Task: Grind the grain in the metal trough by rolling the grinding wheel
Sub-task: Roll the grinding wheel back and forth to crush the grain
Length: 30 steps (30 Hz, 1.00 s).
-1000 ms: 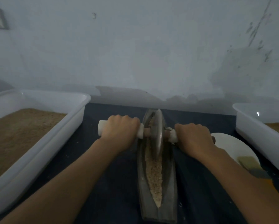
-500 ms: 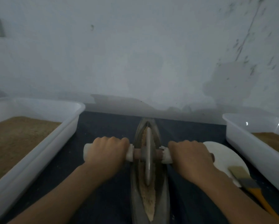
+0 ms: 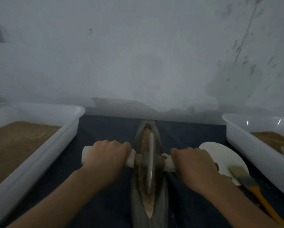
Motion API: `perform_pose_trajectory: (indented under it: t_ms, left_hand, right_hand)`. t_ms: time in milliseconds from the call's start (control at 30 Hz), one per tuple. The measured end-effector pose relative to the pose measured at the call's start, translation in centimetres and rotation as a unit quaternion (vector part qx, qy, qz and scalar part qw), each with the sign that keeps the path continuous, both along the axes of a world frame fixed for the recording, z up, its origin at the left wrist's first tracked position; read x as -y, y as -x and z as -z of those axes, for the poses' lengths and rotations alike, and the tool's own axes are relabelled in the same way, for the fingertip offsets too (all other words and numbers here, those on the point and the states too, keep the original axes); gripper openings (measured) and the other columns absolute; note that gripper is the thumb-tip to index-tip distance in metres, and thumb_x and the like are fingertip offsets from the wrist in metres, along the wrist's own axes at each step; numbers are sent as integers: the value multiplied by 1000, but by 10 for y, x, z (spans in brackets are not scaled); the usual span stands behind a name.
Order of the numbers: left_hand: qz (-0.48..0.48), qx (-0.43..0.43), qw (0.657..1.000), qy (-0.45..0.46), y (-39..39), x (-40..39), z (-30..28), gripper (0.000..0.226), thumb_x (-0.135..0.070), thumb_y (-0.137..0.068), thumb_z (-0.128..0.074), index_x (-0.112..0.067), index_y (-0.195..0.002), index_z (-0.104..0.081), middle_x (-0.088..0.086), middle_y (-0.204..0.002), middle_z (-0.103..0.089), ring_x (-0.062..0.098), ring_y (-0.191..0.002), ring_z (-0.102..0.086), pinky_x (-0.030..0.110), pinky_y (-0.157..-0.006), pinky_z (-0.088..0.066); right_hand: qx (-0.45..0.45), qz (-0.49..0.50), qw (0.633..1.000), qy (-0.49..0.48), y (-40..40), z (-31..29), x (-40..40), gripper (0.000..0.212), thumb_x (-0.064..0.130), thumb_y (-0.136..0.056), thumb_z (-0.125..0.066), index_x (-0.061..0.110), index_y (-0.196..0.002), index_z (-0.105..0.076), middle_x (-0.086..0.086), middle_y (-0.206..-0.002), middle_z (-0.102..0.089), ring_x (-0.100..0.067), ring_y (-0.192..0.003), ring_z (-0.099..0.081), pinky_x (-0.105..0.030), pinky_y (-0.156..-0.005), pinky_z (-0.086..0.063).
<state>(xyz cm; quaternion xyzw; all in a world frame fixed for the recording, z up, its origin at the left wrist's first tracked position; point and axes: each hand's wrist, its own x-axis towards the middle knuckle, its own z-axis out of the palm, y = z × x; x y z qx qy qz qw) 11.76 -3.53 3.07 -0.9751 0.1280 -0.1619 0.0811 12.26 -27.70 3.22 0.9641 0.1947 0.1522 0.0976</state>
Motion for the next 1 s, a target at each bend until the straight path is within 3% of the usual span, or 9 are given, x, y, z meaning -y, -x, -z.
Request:
perform_pose_trajectory:
  t_ms: [133, 267, 367, 500, 600, 733, 867, 933, 1000]
  left_hand:
    - [4, 30, 999, -32, 21, -2, -2, 41, -36, -78, -61, -33, -77, -21, -11, -65, -32, 12, -60, -38, 29, -56, -27]
    - [-18, 25, 999, -19, 0, 3, 1, 34, -34, -79, -61, -29, -81, -28, -9, -77, -51, 18, -73, -56, 32, -59, -29]
    - [-41, 46, 998, 3, -28, 5, 6, 29, -30, -83, -60, -26, -82, -32, -4, -82, -58, 22, -73, -58, 33, -60, -32]
    - [-57, 57, 996, 29, -47, 9, 8, 30, -28, -84, -61, -25, -81, -32, -3, -73, -48, 18, -63, -40, 35, -60, -32]
    - [-53, 51, 997, 19, -38, 9, 8, 30, -28, -84, -61, -25, -81, -31, -5, -69, -41, 16, -61, -39, 34, -59, -32]
    - [-30, 41, 998, -23, -1, 2, 5, 34, -35, -82, -60, -29, -78, -27, -10, -61, -30, 12, -53, -31, 32, -55, -27]
    - [-4, 69, 996, -62, 27, -3, 1, 37, -40, -77, -61, -32, -74, -24, -9, -58, -31, 9, -48, -24, 29, -47, -15]
    - [-7, 51, 997, -55, 26, 0, 1, 36, -41, -78, -60, -33, -75, -25, -9, -60, -34, 9, -49, -28, 29, -48, -19]
    - [-17, 45, 998, -51, 14, 2, 3, 35, -41, -79, -58, -33, -75, -24, -10, -61, -33, 9, -51, -29, 29, -51, -23]
  right_hand:
    - [45, -50, 998, -5, 28, -5, 7, 33, 31, -48, -81, 26, -67, -54, 2, -54, -56, -14, -42, -49, -22, -46, -15]
    - [3, 23, 1000, 1, 4, 1, -1, 16, 32, -82, -56, 30, -83, -40, 7, -75, -54, -14, -62, -42, -29, -55, -24]
    - [38, 13, 999, -10, -32, 1, -7, 14, 33, -84, -57, 26, -86, -45, 1, -83, -61, -23, -68, -54, -31, -58, -30]
    - [66, 25, 997, -9, -64, 0, -17, 17, 32, -84, -59, 22, -90, -47, -3, -85, -63, -27, -74, -58, -33, -58, -33]
    - [65, 21, 998, -7, -54, 2, -14, 21, 29, -85, -59, 23, -85, -40, 0, -77, -57, -24, -64, -51, -33, -56, -32]
    - [45, -9, 999, -1, -8, 0, -3, 28, 30, -80, -63, 26, -79, -36, 9, -59, -30, -14, -50, -28, -29, -48, -17]
    - [32, -33, 999, 13, 34, -3, 5, 29, 34, -62, -76, 27, -73, -50, 7, -51, -46, -15, -42, -35, -26, -45, -5]
    - [27, -26, 999, 11, 34, -1, 6, 23, 36, -69, -70, 28, -79, -51, 7, -59, -52, -17, -46, -42, -27, -45, -9]
    - [35, -14, 999, -11, 22, 2, 3, 18, 36, -79, -61, 28, -84, -46, 8, -62, -43, -16, -53, -38, -28, -48, -16]
